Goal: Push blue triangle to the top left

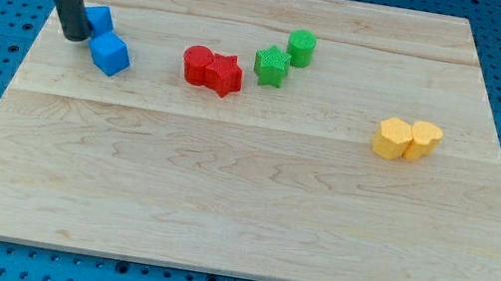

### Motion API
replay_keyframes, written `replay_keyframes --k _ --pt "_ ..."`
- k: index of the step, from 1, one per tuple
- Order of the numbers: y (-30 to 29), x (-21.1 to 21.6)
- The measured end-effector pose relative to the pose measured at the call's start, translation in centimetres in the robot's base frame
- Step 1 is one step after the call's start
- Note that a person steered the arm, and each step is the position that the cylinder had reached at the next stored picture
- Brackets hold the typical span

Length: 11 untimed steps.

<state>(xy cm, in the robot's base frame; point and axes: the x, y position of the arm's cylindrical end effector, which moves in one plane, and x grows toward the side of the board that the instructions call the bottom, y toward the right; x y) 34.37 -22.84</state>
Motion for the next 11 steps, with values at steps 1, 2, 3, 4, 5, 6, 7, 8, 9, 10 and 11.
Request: replay_keyframes --k 1,2,3,4,5,6,7,8,9,10,11 --pt "3.0 0.5" --pt "2.3 -1.0" --pt "2.1 -3.4" --pt "-0.1 -5.6" --pt "-1.1 -7.7" --pt "-1.1 -9.5" --pt "-1.1 -9.5" --pt "-1.1 -9.4" --pt "-1.3 -9.4" --pt "-1.3 -9.4" --pt "-1.2 -7.2"
